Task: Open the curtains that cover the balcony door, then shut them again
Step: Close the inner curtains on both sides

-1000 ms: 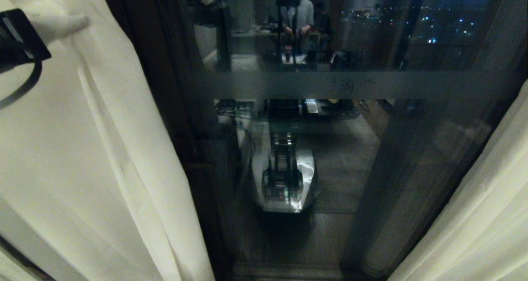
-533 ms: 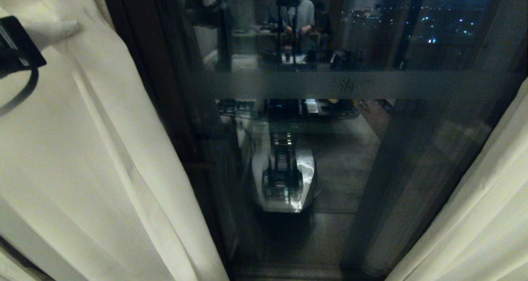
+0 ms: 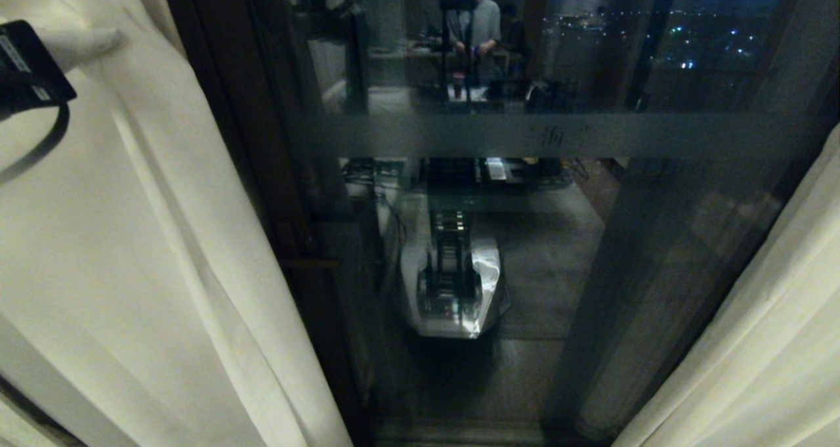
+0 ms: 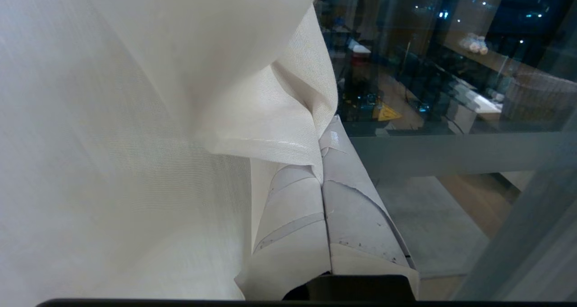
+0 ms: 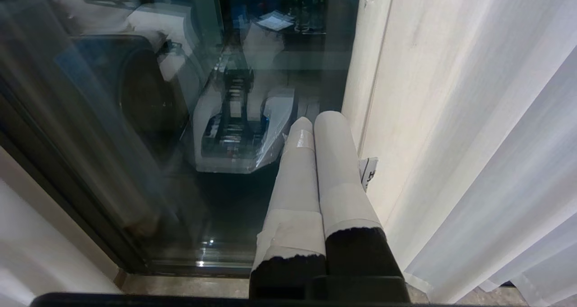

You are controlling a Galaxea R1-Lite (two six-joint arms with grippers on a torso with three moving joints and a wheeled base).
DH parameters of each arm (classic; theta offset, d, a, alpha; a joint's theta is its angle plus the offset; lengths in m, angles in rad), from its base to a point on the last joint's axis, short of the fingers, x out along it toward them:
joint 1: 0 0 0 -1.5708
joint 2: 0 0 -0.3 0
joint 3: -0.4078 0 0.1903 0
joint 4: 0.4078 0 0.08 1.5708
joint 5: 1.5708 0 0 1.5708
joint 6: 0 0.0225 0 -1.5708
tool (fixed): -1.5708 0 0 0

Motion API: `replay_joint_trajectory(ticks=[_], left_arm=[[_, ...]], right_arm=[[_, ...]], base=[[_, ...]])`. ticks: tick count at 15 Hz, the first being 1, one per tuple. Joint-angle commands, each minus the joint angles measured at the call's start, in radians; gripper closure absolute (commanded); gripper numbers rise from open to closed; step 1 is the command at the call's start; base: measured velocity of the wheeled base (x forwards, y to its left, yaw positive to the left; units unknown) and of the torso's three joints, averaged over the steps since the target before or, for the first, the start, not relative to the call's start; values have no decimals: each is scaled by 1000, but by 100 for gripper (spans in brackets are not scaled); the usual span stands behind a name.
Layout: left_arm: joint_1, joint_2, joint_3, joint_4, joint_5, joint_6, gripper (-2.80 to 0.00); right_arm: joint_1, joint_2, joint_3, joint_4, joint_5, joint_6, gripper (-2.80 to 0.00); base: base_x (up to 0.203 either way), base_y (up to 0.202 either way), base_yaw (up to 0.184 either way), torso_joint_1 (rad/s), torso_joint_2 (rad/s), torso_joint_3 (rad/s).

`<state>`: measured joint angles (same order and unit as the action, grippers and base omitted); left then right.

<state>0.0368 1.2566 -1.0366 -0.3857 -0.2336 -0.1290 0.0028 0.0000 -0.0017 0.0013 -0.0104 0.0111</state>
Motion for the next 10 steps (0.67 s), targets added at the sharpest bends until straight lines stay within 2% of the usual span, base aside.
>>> replay_joint_trajectory(ticks=[1, 5, 7, 10], left_arm=[[0, -7, 1, -2, -1, -1, 0], [-2, -17, 1, -2, -1, -1, 0], [-3, -17, 1, -1, -1, -1, 0], [-3, -19, 3, -2, -3, -1, 0]], right_arm=[[0, 2, 0, 0, 0, 0, 0], [0, 2, 0, 0, 0, 0, 0], [0, 2, 0, -1, 0, 0, 0], [0, 2, 0, 0, 0, 0, 0]], base=[[0, 0, 0, 0, 0, 0], [0, 0, 0, 0, 0, 0], [1, -119, -3, -5, -2, 4], [0, -190, 0, 1, -1, 3]])
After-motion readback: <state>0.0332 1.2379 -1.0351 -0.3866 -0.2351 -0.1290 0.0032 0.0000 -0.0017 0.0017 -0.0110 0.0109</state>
